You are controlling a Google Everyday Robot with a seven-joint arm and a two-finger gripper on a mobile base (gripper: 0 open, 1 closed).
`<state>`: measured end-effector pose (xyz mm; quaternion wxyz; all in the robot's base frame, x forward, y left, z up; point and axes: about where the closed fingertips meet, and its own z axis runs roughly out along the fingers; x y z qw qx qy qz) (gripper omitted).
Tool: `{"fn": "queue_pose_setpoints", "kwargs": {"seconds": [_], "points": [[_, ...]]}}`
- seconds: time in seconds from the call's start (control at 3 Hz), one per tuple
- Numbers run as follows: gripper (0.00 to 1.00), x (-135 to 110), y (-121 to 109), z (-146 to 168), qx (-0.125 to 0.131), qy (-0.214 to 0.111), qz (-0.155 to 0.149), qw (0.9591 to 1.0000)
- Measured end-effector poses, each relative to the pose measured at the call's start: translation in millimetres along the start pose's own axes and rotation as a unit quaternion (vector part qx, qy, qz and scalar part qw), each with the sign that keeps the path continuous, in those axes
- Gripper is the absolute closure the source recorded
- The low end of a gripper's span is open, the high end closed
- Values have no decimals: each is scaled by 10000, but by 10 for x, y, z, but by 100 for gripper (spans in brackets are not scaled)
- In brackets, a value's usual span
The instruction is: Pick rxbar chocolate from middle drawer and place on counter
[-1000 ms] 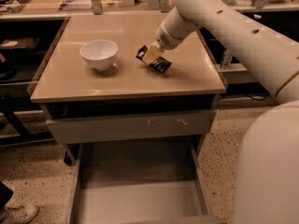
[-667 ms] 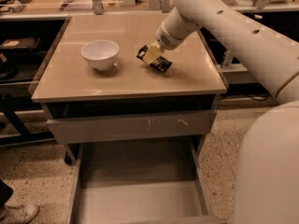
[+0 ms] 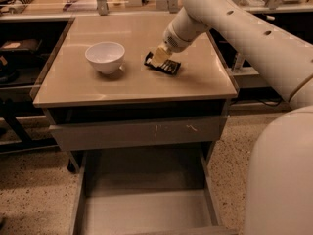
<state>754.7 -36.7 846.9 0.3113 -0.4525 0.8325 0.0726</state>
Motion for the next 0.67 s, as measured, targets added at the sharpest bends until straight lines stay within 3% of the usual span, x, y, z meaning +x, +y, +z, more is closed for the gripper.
{"fn": "queue_pose_setpoints", "kwargs": {"seconds": [0.33, 0.67], "points": [[0, 0, 0, 1, -1, 0, 0, 10000], [0, 0, 0, 1, -1, 0, 0, 10000]]}}
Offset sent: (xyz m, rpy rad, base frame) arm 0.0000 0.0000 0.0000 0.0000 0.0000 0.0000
